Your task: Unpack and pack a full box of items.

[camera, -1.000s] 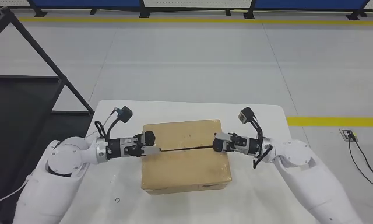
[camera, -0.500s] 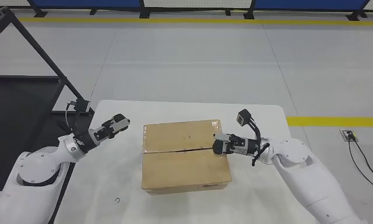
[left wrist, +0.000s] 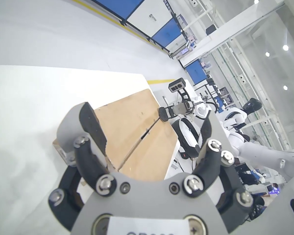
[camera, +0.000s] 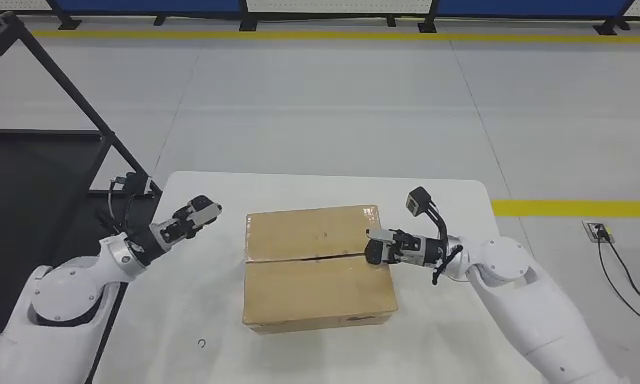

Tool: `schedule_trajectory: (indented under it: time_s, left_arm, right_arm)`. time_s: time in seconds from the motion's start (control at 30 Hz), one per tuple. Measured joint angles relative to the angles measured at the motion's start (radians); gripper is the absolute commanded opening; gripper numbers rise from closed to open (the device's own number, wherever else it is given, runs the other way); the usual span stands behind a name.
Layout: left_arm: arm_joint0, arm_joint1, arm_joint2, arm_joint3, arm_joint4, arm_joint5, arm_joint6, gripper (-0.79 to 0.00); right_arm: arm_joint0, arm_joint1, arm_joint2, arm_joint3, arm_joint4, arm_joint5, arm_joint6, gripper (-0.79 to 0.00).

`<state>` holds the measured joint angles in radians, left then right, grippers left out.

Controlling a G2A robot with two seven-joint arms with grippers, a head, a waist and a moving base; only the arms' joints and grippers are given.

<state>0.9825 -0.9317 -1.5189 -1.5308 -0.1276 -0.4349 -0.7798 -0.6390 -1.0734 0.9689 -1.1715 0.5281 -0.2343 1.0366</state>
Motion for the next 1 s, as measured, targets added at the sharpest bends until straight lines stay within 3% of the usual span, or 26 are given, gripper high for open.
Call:
schedule_trajectory:
  time_s: [0.23, 0.4, 0.8, 0.9, 1.0]
  left_arm:
    - [0.219, 0.002, -0.099, -0.135, -0.092, 0.004, 0.129, 0.000]
    - [0.364, 0.000, -0.136, -0.215, -0.203, 0.030, 0.116, 0.000]
    - [0.365, 0.001, -0.136, -0.216, -0.202, 0.032, 0.115, 0.000]
    - [0.371, -0.008, -0.124, -0.218, -0.224, 0.056, 0.183, 0.000]
    - [0.426, -0.019, -0.094, -0.214, -0.225, 0.055, 0.299, 0.000]
  right_arm:
    - [0.000, 0.000, 0.000, 0.000, 0.000, 0.000, 0.000, 0.000]
    - [0.000, 0.000, 0.000, 0.000, 0.000, 0.000, 0.000, 0.000]
    - [0.000, 0.000, 0.000, 0.000, 0.000, 0.000, 0.000, 0.000]
    - [0.000, 0.000, 0.000, 0.000, 0.000, 0.000, 0.000, 0.000]
    - [0.000, 0.000, 0.000, 0.000, 0.000, 0.000, 0.000, 0.000]
